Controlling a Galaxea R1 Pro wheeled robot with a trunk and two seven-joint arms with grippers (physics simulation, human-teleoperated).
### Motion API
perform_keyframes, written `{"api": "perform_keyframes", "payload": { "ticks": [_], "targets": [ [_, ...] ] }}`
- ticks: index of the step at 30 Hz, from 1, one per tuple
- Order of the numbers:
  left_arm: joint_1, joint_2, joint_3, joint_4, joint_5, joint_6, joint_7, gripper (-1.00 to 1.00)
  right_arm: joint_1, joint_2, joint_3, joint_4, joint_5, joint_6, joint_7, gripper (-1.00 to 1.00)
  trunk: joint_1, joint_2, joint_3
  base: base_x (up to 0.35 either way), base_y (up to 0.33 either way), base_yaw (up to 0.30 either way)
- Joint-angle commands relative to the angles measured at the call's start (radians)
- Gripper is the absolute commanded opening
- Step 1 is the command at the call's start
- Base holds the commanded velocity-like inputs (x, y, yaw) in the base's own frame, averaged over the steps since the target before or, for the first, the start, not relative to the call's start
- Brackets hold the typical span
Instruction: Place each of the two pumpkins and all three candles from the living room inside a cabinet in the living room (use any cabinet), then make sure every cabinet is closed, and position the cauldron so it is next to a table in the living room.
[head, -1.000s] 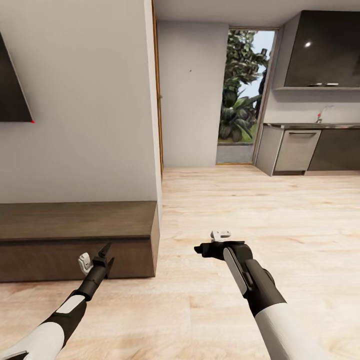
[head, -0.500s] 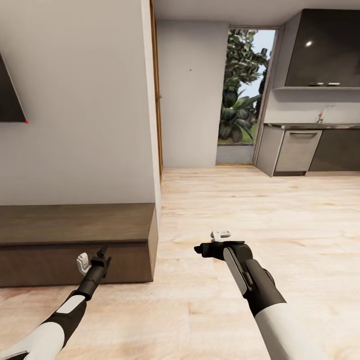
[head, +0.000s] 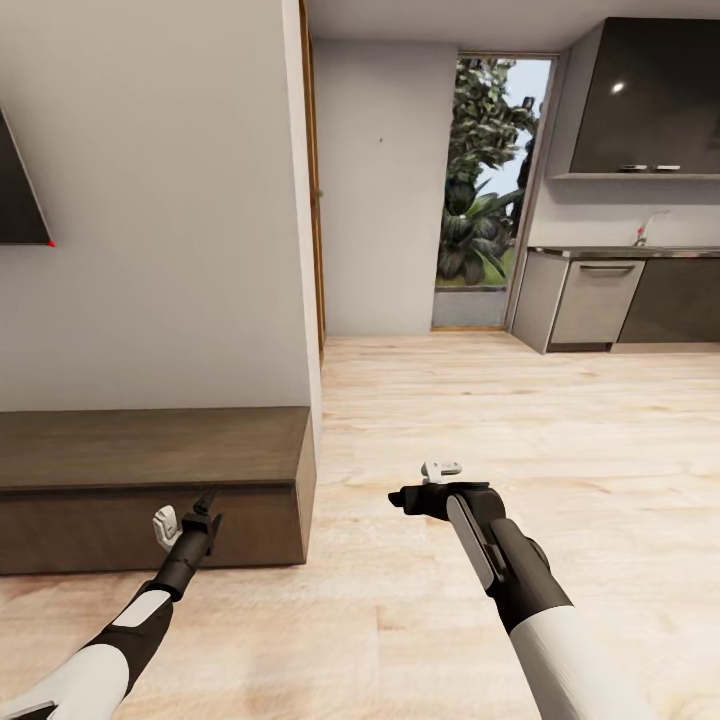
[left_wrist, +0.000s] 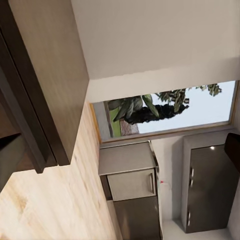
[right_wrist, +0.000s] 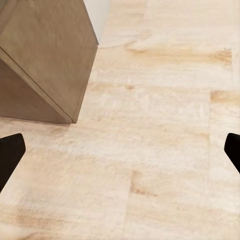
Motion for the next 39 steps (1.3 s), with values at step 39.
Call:
{"api": "perform_keyframes", "payload": {
  "ticks": [39],
  "targets": [
    [-0.001,0.026,0.001,-0.001,0.012,0.016,-0.013,1.00,-0.001,0.000,0.018,-0.001,0.000,0.004,0.002,1.00,0.003,-0.002,-0.032,0.000,0.000,0.000]
  ]
}}
